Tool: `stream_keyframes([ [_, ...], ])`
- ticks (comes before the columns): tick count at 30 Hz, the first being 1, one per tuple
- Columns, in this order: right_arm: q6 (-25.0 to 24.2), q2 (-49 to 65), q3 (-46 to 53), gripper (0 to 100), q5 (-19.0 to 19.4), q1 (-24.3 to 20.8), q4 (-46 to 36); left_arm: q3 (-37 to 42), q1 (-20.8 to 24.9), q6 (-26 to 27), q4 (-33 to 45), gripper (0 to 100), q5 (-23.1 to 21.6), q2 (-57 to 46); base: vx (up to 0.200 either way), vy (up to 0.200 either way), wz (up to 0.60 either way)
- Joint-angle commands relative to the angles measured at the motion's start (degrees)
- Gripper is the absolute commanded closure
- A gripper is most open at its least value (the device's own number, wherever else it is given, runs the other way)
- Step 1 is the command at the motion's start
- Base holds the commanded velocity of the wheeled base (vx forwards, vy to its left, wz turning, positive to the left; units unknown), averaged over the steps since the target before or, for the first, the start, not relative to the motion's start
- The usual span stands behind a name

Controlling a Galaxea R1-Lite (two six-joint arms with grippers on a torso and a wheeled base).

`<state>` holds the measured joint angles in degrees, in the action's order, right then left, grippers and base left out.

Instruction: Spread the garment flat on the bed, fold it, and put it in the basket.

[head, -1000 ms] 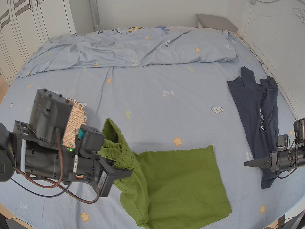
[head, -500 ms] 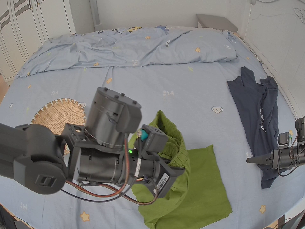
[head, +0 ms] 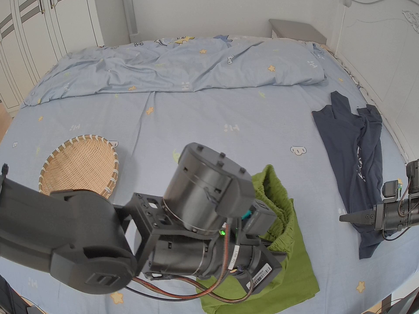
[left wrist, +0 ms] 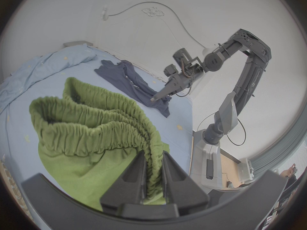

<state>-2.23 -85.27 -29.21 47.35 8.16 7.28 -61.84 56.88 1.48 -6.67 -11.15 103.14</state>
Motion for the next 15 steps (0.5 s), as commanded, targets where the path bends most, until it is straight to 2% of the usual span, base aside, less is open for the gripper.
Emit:
stream_keyframes([
  [1,-0.1,-0.2,-0.1,0,0.0,0.0,0.0,-0.8,1.7,0.0,-0.1,100,0.0,2.1,0.000,0.000,0.00],
  [15,-0.1,-0.2,-0.1,0,0.0,0.1,0.1,-3.9,4.4,-0.2,-0.5,100,0.1,6.7,0.000,0.000,0.00],
])
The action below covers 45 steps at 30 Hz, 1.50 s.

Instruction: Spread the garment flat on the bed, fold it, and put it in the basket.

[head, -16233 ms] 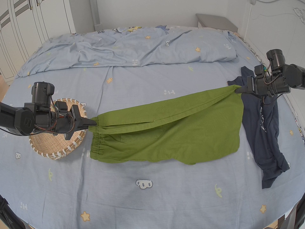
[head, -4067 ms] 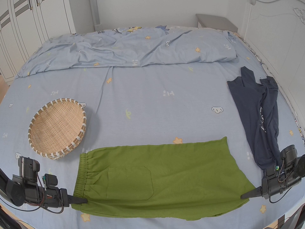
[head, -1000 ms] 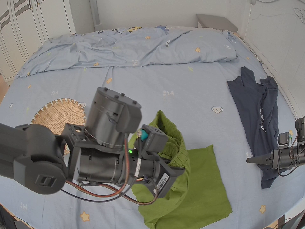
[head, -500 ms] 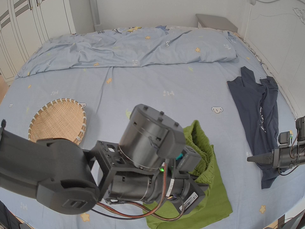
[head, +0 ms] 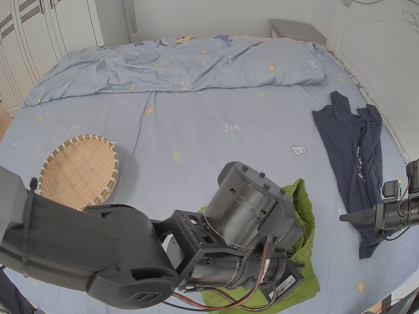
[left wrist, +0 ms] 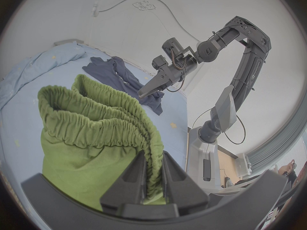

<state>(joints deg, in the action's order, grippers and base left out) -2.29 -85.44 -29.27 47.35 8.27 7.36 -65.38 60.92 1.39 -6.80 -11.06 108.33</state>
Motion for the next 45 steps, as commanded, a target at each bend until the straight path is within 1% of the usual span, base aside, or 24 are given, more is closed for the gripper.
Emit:
stream_keyframes([
  [1,0.0,-0.1,0.0,0,0.0,0.0,0.0,-0.5,0.4,-0.1,-0.9,100,0.0,2.1,0.000,0.000,0.00],
  [7,0.0,-0.1,0.0,0,0.0,0.0,0.0,-0.5,0.3,-0.6,-2.9,100,0.1,3.1,0.000,0.000,0.00],
  [8,0.0,-0.1,0.0,0,0.0,0.0,0.0,-0.5,0.4,-1.1,-3.1,0,0.1,3.2,0.000,0.000,0.00],
  [13,0.0,-0.1,0.0,0,0.0,0.0,-0.1,-0.7,0.5,-2.6,-5.6,0,0.0,4.1,0.000,0.000,0.00],
  [20,0.0,-0.1,0.0,0,0.0,0.0,0.0,-0.3,1.0,-8.4,-12.0,0,0.0,4.7,0.000,0.000,0.00],
  [22,0.0,-0.1,0.0,0,0.0,0.0,0.0,0.3,0.9,-11.9,-14.2,0,0.0,4.1,0.000,0.000,0.00],
  [23,0.0,-0.1,0.0,0,0.0,0.0,0.0,0.3,0.9,-12.2,-14.3,0,0.1,4.1,0.000,0.000,0.00],
  [24,0.0,-0.1,-0.1,0,0.0,0.0,0.0,1.8,0.3,-16.1,-15.3,0,0.0,3.6,0.000,0.000,0.00],
  [26,0.0,0.1,-0.2,0,0.1,0.3,0.0,4.8,-0.7,-21.9,-16.9,0,0.0,0.7,0.000,0.000,0.00],
  [27,0.1,0.2,-0.3,0,0.1,0.4,0.0,6.8,-2.1,-24.9,-17.7,0,0.0,-1.1,0.000,0.000,0.00],
  [29,0.0,0.3,-0.3,0,0.2,0.4,-0.1,12.2,-6.7,-31.4,-19.6,0,-0.8,-4.7,0.000,0.000,0.00],
  [31,0.0,0.3,-0.3,0,0.2,0.3,-0.1,17.5,-10.7,-35.6,-21.2,0,-3.6,-6.6,0.000,0.000,0.00],
  [32,0.0,0.4,-0.3,0,0.2,0.3,-0.1,21.4,-13.6,-37.4,-22.5,0,-6.7,-7.9,0.000,0.000,0.00],
  [33,0.0,0.4,-0.3,0,0.2,0.3,-0.1,22.0,-13.9,-37.6,-22.6,0,-7.0,-8.0,0.000,0.000,0.00],
  [34,0.0,0.4,-0.1,0,0.2,0.1,-0.1,28.6,-18.3,-38.7,-25.3,0,-12.2,-9.5,0.000,0.000,0.00],
  [35,0.0,0.5,0.0,0,0.2,0.0,-0.1,30.0,-19.3,-38.7,-26.1,0,-13.6,-9.9,0.000,0.000,0.00],
  [36,0.0,0.5,0.1,0,0.2,-0.1,-0.1,34.7,-22.1,-39.0,-29.6,0,-17.9,-10.5,0.000,0.000,0.00],
  [38,0.0,0.8,0.2,0,0.2,-0.2,-0.2,39.8,-24.6,-39.1,-35.1,0,-22.1,-10.2,0.000,0.000,0.00],
  [40,0.0,1.0,0.3,0,0.2,-0.3,-0.2,42.4,-25.8,-39.1,-39.1,0,-23.2,-9.6,0.000,0.000,0.00],
  [42,0.0,1.2,0.4,0,0.2,-0.4,-0.2,44.9,-26.9,-39.1,-44.1,0,-23.3,-5.8,0.000,0.000,0.00],
  [44,0.0,1.2,0.5,0,0.2,-0.5,-0.3,46.9,-27.0,-39.0,-49.9,0,-23.0,-0.3,0.000,0.000,0.00],
  [45,0.0,1.2,0.5,0,0.2,-0.5,-0.2,47.4,-27.1,-39.1,-51.5,0,-23.0,1.0,0.000,0.000,0.00],
])
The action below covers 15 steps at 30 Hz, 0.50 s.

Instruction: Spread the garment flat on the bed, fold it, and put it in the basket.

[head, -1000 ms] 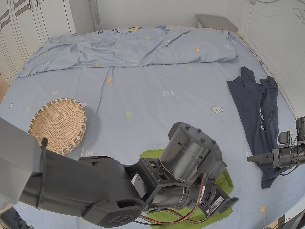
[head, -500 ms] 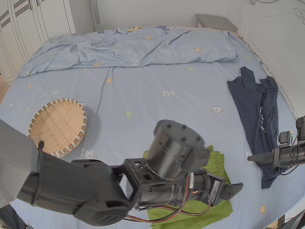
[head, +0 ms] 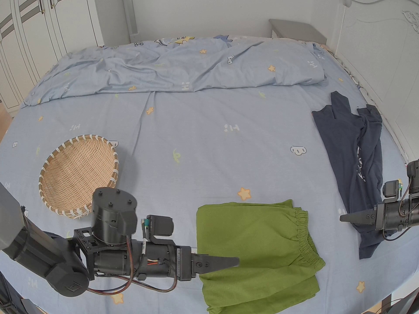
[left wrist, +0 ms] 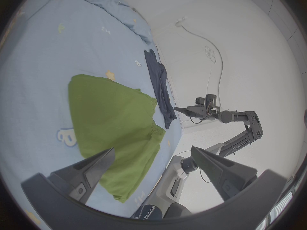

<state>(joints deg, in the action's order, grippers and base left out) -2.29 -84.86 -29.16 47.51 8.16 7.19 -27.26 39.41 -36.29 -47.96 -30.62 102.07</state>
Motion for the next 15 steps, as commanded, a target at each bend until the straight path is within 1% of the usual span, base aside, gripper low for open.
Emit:
stream_keyframes([
  [1,0.0,0.7,0.3,0,0.1,-0.5,-0.1,10.6,-5.8,-1.5,-13.8,0,-3.2,9.9,0.000,0.000,0.00],
  [4,0.0,0.6,0.4,0,0.1,-0.4,-0.1,13.0,-6.5,-2.5,-21.6,0,-3.2,13.5,0.000,0.000,0.00],
  [10,0.0,0.5,0.4,0,0.1,-0.5,-0.1,16.3,-6.5,-6.3,-35.5,0,-3.2,19.0,0.000,0.000,0.00],
  [11,0.0,0.5,0.4,0,0.1,-0.5,-0.1,16.3,-6.5,-6.3,-35.5,0,-3.2,19.0,0.000,0.000,0.00],
  [12,0.0,0.4,0.4,0,0.1,-0.5,-0.1,17.4,-6.6,-6.6,-39.0,0,-3.2,20.2,0.000,0.000,0.00],
  [15,0.0,0.4,0.4,0,0.1,-0.5,-0.1,18.1,-6.6,-6.8,-41.1,0,-3.2,21.2,0.000,0.000,0.00],
])
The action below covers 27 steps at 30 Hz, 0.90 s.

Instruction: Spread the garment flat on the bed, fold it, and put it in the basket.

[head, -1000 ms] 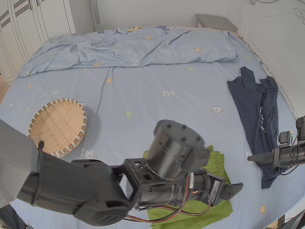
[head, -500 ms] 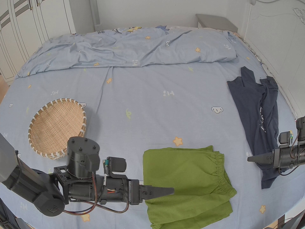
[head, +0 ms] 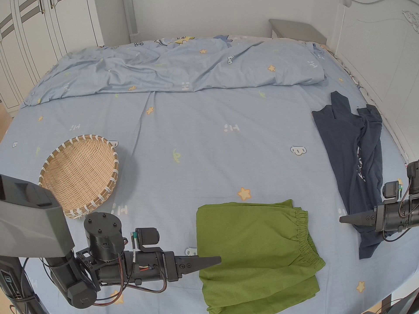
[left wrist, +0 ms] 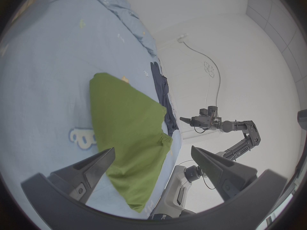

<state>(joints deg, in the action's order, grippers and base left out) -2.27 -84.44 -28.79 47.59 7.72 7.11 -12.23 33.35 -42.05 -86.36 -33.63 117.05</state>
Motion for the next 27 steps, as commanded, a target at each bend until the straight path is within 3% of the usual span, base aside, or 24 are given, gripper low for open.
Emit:
stream_keyframes([
  [1,0.1,-0.1,0.1,0,0.0,-0.1,0.1,3.2,-0.6,-1.0,-3.2,0,-0.2,6.8,0.000,0.000,0.00],
  [11,0.1,-0.2,0.1,0,0.0,-0.2,0.1,2.7,-2.0,-1.2,-3.6,0,-0.3,7.8,0.000,0.000,0.00],
  [27,0.1,0.2,0.3,0,0.0,-0.2,0.1,-7.7,0.3,-3.8,-2.9,0,-0.2,14.4,0.000,0.000,0.00],
])
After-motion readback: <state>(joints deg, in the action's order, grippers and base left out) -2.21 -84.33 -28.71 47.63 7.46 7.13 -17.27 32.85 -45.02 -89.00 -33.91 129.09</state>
